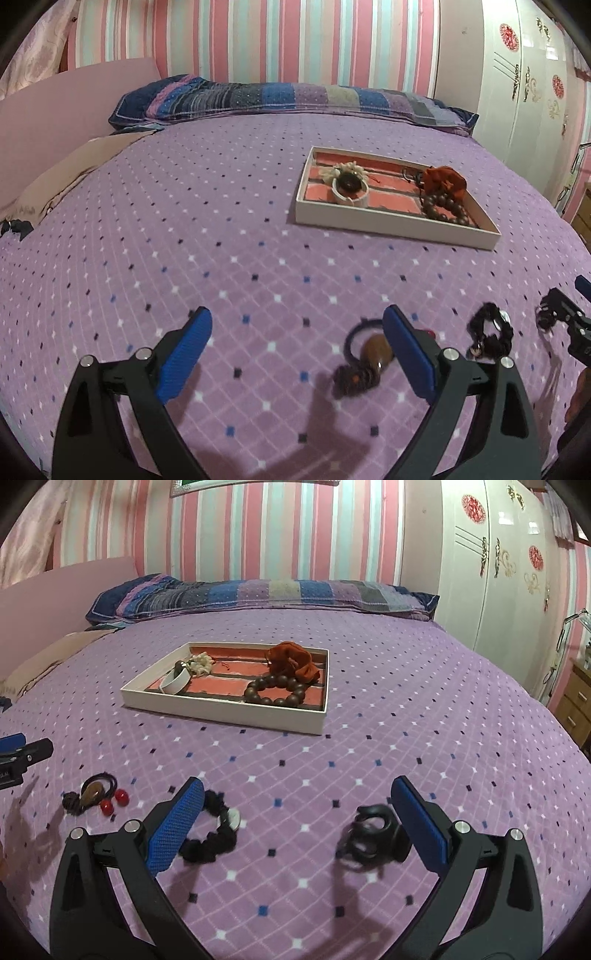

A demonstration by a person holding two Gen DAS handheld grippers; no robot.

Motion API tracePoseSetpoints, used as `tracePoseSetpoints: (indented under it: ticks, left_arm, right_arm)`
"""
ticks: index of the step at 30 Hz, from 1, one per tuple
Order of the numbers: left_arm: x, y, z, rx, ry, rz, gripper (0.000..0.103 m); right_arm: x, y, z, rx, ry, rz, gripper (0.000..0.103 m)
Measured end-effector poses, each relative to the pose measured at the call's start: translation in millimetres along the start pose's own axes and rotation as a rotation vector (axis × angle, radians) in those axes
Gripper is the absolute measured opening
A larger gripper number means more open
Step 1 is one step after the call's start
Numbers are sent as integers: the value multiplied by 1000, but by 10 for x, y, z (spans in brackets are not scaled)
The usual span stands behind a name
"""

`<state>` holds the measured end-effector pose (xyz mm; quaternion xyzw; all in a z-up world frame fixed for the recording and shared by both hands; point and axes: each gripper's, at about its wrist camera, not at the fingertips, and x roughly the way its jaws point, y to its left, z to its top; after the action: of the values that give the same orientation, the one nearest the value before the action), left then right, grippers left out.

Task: Organize jewelry
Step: 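Withdraw both tools back toward the remaining jewelry, then grasp the black beaded bracelet with left tool while right tool grasps black scrunchie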

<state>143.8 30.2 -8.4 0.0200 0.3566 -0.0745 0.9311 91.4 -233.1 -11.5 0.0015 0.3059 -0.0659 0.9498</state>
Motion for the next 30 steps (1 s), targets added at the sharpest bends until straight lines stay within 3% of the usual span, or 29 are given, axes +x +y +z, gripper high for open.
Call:
tracePoseSetpoints:
  ticks: [11,24,30]
  left_arm:
    - [40,-62,-237,15,24,-16,92]
    - [213,-149,-369,50,73,-30,92]
    - [299,-197,-395,48,84,-78,91]
  right_arm:
    - [142,94,-200,36,37,12,98]
    - [282,208,-320,-6,64,-10,98]
    - [367,229,-325,-10,77,-11,98]
